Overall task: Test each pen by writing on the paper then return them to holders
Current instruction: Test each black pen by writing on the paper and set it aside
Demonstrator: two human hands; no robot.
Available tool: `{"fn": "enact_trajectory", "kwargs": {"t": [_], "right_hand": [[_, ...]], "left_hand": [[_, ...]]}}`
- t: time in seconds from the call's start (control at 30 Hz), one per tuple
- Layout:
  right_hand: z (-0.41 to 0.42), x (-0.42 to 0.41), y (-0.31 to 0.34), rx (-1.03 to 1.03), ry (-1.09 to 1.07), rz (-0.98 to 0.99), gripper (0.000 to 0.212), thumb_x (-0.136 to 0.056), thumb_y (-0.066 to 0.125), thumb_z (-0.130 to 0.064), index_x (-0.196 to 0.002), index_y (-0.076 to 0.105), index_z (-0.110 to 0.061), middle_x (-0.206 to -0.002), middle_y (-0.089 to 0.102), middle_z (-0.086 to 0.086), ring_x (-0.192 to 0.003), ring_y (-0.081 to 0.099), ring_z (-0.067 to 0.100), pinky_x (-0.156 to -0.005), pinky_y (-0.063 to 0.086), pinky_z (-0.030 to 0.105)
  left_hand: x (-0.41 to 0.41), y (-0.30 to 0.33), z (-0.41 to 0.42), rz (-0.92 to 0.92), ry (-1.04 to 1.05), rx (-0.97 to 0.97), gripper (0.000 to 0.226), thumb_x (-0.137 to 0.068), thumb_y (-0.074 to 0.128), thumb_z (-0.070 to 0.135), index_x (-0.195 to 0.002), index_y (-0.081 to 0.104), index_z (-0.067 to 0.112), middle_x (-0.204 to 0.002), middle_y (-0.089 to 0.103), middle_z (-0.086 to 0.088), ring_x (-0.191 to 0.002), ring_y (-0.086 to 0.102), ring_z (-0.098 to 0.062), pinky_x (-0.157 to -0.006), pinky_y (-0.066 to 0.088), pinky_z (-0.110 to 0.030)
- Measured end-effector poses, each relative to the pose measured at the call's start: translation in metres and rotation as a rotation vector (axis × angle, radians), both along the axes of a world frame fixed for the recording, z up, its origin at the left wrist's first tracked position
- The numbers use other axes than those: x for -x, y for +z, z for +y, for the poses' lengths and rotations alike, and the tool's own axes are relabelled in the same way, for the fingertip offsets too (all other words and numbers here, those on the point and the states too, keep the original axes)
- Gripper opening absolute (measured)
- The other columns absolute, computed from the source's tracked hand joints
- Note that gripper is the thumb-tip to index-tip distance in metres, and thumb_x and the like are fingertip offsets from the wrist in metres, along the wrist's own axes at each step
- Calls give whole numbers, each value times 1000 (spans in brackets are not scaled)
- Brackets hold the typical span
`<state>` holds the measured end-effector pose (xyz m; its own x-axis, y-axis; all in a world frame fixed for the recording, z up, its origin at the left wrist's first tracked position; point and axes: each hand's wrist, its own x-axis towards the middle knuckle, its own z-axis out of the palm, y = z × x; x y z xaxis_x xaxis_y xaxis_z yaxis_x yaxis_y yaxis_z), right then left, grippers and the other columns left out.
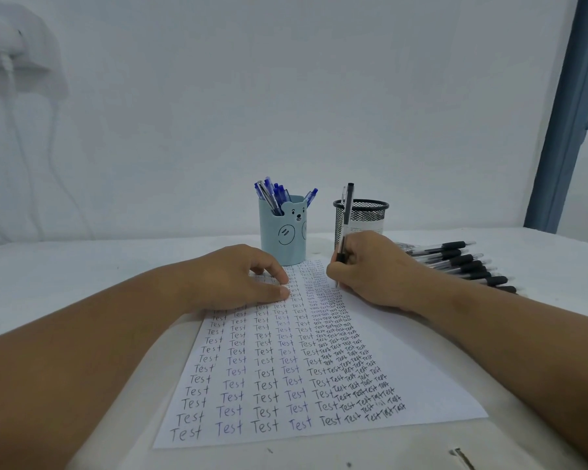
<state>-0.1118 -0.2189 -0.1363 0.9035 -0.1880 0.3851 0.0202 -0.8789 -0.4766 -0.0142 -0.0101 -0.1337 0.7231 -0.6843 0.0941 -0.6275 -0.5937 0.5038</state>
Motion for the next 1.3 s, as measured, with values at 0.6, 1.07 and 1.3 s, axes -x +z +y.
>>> {"fn": "enact_trajectory", "kwargs": {"t": [0.6,1.07,1.3], "right_hand": [[1,0,1,11,-26,14,23,-91,63,-22,-78,58,-4,-75,64,9,-65,49,17,-58,40,29],[-2,-1,4,-214,-9,-91,31,-95,57,-26,-83,65,2,-70,70,12,-54,52,19,-53,43,32],[0,5,16,-135,87,-195,32,-104,49,-37,-83,67,-21,-64,62,-6,-57,53,9,-60,46,23]], "left_hand": [[3,1,0,6,12,-11,22,-82,73,54,-103,71,45,-131,55,19,-118,51,-2,-111,39,-36],[1,1,0,7,0,-2,23,-81,73,56,-102,71,46,-129,57,20,-119,51,-1,-113,39,-37],[0,0,0,3,-7,3,22,-82,73,56,-101,72,46,-128,58,21,-121,51,-1,-113,39,-37]]}}
